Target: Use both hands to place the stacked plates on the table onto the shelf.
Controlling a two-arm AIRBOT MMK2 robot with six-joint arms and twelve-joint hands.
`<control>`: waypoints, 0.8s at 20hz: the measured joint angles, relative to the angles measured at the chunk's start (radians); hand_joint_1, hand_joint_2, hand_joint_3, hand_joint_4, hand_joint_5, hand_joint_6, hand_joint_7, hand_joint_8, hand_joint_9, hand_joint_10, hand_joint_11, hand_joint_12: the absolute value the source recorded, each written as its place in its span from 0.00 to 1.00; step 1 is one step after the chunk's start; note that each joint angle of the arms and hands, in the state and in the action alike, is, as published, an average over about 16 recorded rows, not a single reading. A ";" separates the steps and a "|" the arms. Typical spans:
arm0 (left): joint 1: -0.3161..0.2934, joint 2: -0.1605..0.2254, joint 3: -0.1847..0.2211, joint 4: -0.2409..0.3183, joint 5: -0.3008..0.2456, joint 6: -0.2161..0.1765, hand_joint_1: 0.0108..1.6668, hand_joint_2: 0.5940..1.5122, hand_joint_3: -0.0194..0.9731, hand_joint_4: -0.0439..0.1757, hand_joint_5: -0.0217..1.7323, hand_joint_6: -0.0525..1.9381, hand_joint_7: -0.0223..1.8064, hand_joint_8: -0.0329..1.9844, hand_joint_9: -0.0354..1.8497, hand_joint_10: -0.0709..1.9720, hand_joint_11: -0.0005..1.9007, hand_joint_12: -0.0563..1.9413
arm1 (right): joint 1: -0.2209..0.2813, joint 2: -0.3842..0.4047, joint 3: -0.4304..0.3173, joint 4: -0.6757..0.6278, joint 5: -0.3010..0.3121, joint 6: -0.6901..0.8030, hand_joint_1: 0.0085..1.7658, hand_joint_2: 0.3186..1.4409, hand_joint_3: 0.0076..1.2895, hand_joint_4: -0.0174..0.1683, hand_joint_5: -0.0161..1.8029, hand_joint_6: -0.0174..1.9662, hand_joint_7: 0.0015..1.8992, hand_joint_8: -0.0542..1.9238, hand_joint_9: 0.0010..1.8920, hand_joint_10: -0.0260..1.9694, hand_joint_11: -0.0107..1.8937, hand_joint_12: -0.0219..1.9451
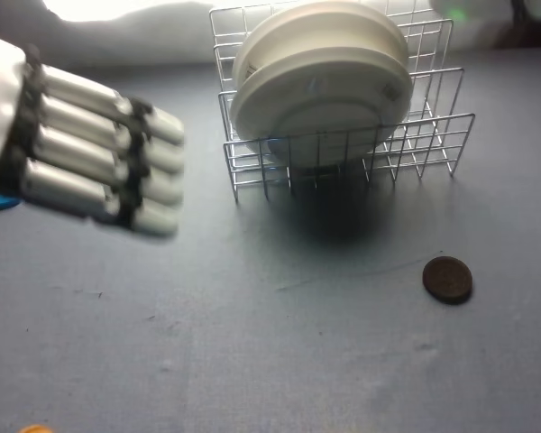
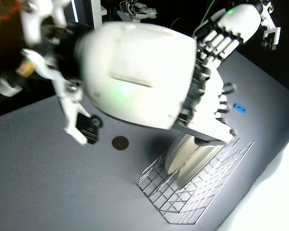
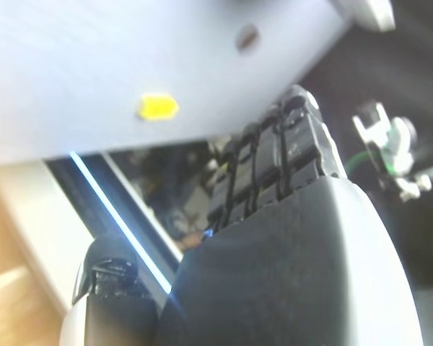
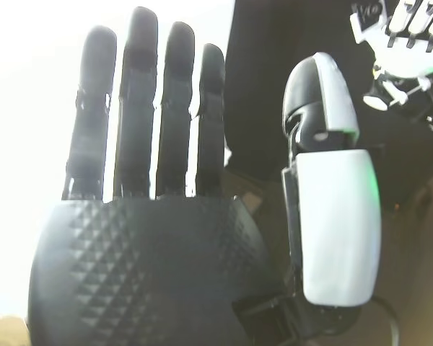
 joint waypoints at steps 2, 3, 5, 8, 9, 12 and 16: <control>-0.005 0.001 -0.017 -0.012 -0.014 0.001 0.03 0.64 0.04 0.24 0.25 0.24 0.27 0.25 0.25 0.29 0.14 0.43 | -0.013 0.030 -0.031 -0.004 0.008 -0.012 0.32 0.67 0.00 0.09 0.47 0.23 0.51 0.28 0.51 0.28 0.32 0.77; -0.007 0.002 -0.025 -0.018 -0.019 0.000 0.05 0.64 0.04 0.27 0.31 0.30 0.33 0.31 0.30 0.35 0.19 0.49 | -0.020 0.043 -0.046 -0.007 0.011 -0.020 0.28 0.68 0.00 0.11 0.49 0.29 0.53 0.34 0.53 0.34 0.36 0.80; -0.007 0.003 -0.039 -0.026 -0.028 -0.002 0.09 0.67 0.04 0.36 0.41 0.42 0.44 0.43 0.41 0.47 0.30 0.61 | -0.036 0.065 -0.073 -0.011 0.019 -0.036 0.23 0.71 0.00 0.20 0.55 0.41 0.58 0.46 0.58 0.46 0.45 0.84; -0.001 0.004 -0.054 -0.031 -0.035 -0.006 0.16 0.70 0.03 0.49 0.55 0.60 0.59 0.61 0.57 0.66 0.45 0.79 | -0.058 0.085 -0.102 -0.018 0.030 -0.058 0.20 0.76 0.00 0.37 0.64 0.59 0.66 0.64 0.67 0.64 0.59 0.89; 0.002 0.005 -0.057 -0.032 -0.036 -0.007 0.19 0.71 0.03 0.53 0.60 0.66 0.64 0.66 0.62 0.72 0.50 0.85 | -0.063 0.089 -0.110 -0.021 0.033 -0.065 0.20 0.77 0.00 0.42 0.67 0.64 0.69 0.70 0.70 0.70 0.64 0.91; 0.007 0.006 -0.059 -0.036 -0.036 -0.010 0.24 0.72 0.03 0.61 0.69 0.81 0.74 0.82 0.72 0.87 0.62 0.96 | -0.072 0.095 -0.123 -0.027 0.040 -0.076 0.18 0.80 0.01 0.52 0.73 0.79 0.74 0.85 0.76 0.86 0.76 0.96; 0.013 0.006 -0.065 -0.040 -0.036 -0.013 0.32 0.73 0.02 0.78 0.80 0.97 0.87 0.96 0.86 0.97 0.80 0.99 | -0.081 0.095 -0.133 -0.036 0.044 -0.087 0.22 0.83 0.01 0.70 0.85 0.97 0.85 0.98 0.88 0.97 0.94 0.98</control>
